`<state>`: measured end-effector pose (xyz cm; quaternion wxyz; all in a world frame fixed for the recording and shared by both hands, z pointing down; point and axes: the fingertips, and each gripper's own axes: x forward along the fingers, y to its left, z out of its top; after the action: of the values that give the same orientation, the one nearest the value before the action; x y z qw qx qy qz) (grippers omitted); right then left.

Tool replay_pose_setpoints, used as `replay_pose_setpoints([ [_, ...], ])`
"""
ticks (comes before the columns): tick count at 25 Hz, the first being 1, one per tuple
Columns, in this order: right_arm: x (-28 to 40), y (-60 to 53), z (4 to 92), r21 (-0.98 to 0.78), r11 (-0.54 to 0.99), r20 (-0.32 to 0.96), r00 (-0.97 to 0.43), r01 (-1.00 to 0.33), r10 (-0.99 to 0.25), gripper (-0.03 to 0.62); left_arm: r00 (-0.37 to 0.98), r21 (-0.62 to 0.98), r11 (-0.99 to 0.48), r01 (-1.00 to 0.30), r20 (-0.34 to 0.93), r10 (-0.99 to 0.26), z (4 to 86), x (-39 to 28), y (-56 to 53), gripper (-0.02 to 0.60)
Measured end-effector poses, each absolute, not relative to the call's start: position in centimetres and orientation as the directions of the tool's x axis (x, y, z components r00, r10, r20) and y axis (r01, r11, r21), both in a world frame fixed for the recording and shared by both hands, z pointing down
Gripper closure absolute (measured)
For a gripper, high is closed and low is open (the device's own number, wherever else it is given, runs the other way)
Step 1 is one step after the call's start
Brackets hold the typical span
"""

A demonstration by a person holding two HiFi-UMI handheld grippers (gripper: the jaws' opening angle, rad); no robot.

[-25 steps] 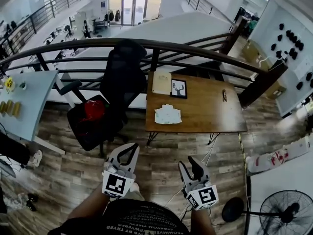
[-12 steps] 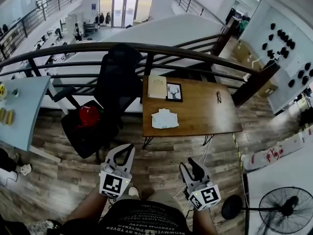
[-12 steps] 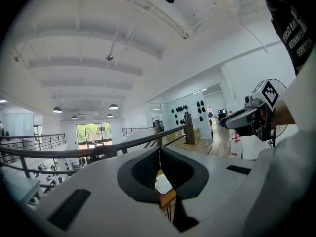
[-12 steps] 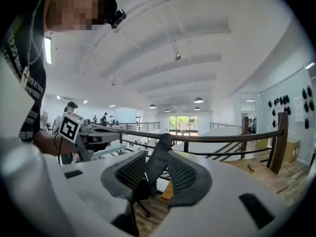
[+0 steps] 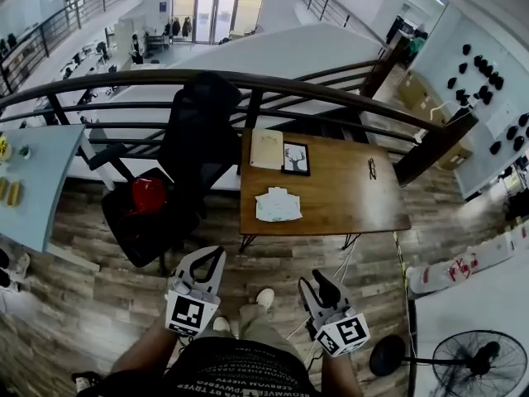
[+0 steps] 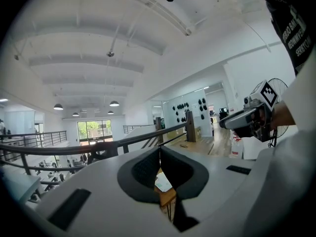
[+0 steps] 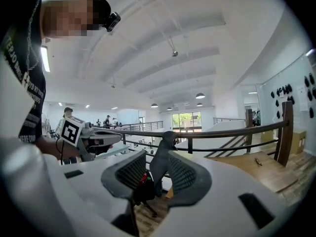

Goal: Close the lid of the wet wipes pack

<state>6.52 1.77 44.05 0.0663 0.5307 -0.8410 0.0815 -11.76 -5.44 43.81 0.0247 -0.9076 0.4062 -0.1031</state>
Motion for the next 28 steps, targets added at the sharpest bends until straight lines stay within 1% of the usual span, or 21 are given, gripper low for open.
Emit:
replay_pose_setpoints([
  [11,8.9,-2.5,45.8,-0.119,0.461,0.186,-0.476,-0.879,-0.86,0.454,0.632,-0.167,-0.66,-0.732,0.194,-0.75,45.0,-8.1,-7.9,0.554],
  [17,9.7,-6.6,45.9,-0.134,0.506,0.192,-0.523,-0.852,-0.831,0.454,0.614,-0.208,-0.619,-0.758,0.095,-0.784,44.1,-7.3,-10.5,0.554],
  [22,10.8,-9.7,45.7,-0.127,0.533,0.186,-0.548,-0.837,-0.816,0.454,0.549,-0.226,-0.555,-0.8,0.095,-0.83,44.0,-6.8,-13.8,0.554],
  [28,13.3,-12.2,45.7,-0.137,0.537,0.195,-0.554,-0.832,-0.809,0.454,0.568,-0.226,-0.571,-0.789,0.084,-0.819,43.1,-4.0,-16.9,0.554],
])
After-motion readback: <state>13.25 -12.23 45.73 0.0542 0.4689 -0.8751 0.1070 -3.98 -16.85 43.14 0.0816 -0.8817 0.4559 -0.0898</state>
